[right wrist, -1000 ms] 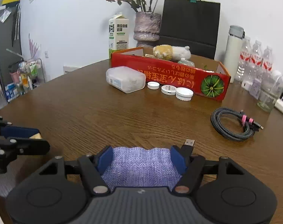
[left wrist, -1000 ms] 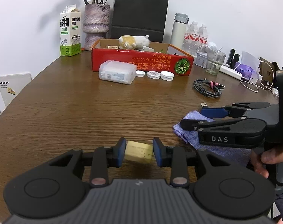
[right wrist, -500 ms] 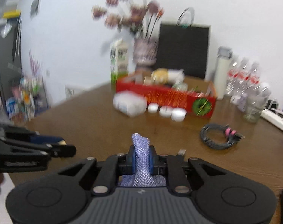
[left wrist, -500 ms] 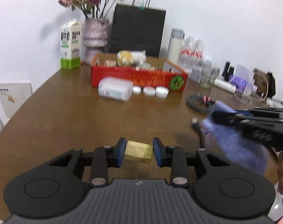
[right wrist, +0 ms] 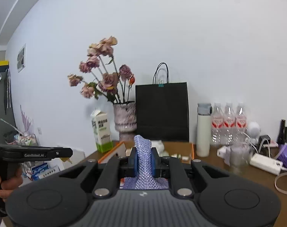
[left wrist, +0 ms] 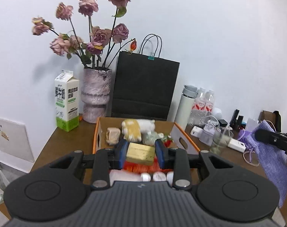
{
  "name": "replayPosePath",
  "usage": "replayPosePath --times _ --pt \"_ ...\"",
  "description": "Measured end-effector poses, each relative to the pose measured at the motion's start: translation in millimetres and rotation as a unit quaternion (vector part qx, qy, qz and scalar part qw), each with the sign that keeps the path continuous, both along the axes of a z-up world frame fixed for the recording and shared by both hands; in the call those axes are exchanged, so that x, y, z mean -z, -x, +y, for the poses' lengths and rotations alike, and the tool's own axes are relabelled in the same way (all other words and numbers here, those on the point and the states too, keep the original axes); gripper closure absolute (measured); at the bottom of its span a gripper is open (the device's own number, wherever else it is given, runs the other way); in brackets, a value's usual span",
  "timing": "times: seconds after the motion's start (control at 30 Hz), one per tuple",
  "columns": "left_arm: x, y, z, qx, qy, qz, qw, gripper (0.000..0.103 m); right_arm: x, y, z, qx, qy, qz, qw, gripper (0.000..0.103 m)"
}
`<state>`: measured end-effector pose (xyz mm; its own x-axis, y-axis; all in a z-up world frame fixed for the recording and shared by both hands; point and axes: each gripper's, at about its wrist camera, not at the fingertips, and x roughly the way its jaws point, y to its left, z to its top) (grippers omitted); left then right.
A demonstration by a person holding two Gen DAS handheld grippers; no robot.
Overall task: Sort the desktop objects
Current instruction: 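Lift and carry the soap bar and pouch with both tools into the cardboard box, then open both tools to release the soap bar and pouch in the box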
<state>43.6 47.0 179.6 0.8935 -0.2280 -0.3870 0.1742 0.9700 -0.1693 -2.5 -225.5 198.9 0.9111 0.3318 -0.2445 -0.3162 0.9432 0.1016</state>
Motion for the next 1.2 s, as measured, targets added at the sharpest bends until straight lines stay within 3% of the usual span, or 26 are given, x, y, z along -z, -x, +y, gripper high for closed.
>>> replayPosePath --times 0.13,0.23,0.4,0.53,0.67,0.83,0.93,1.0,1.03,1.07,1.1,1.13,1.2 --pt "-5.9 -66.6 0.9 -0.001 0.005 0.047 0.9989 0.071 -17.9 -70.6 3.5 -0.004 -0.013 0.028 1.000 0.091" --pt "7.7 -122.1 -3.2 -0.008 -0.008 0.107 0.9942 0.071 -16.5 -133.0 6.7 -0.005 -0.030 0.079 0.996 0.091" --pt "56.4 -199.2 -17.5 -0.031 -0.081 0.187 0.9786 0.071 15.9 -233.8 18.3 0.013 -0.032 0.180 0.983 0.091" --pt "90.2 -233.3 -20.8 -0.035 -0.091 0.226 0.9692 0.071 56.4 -292.3 35.7 0.032 -0.048 0.226 0.972 0.091" --pt "115.5 -250.9 -20.5 -0.033 -0.097 0.245 0.9641 0.071 99.7 -318.7 58.6 0.035 -0.058 0.246 0.967 0.091" --pt "137.5 -261.0 -22.0 -0.031 -0.114 0.258 0.9590 0.070 154.8 -334.8 89.0 0.050 -0.016 0.263 0.963 0.090" --pt "145.2 -264.5 -23.4 -0.022 -0.119 0.263 0.9571 0.070 170.4 -334.4 94.1 0.051 0.000 0.262 0.964 0.088" --pt "146.7 -263.1 -28.5 -0.016 -0.124 0.267 0.9556 0.070 168.0 -337.2 96.9 0.054 0.008 0.260 0.964 0.082" --pt "146.6 -262.6 -30.3 -0.014 -0.123 0.270 0.9550 0.067 165.9 -338.6 96.5 0.062 0.005 0.262 0.963 0.073" --pt "144.7 -261.2 -31.7 -0.010 -0.117 0.270 0.9556 0.066 163.4 -339.8 94.8 0.067 -0.004 0.269 0.961 0.052" --pt "142.0 -259.1 -32.6 -0.009 -0.114 0.268 0.9567 0.064 161.1 -339.8 92.5 0.069 -0.011 0.274 0.959 0.044" --pt "137.7 -256.5 -33.0 -0.007 -0.112 0.263 0.9581 0.061 156.7 -337.8 89.6 0.070 -0.017 0.274 0.959 0.038" --pt "127.5 -252.5 -30.8 -0.009 -0.104 0.255 0.9613 0.051 144.0 -332.7 83.0 0.070 -0.018 0.266 0.961 0.038"
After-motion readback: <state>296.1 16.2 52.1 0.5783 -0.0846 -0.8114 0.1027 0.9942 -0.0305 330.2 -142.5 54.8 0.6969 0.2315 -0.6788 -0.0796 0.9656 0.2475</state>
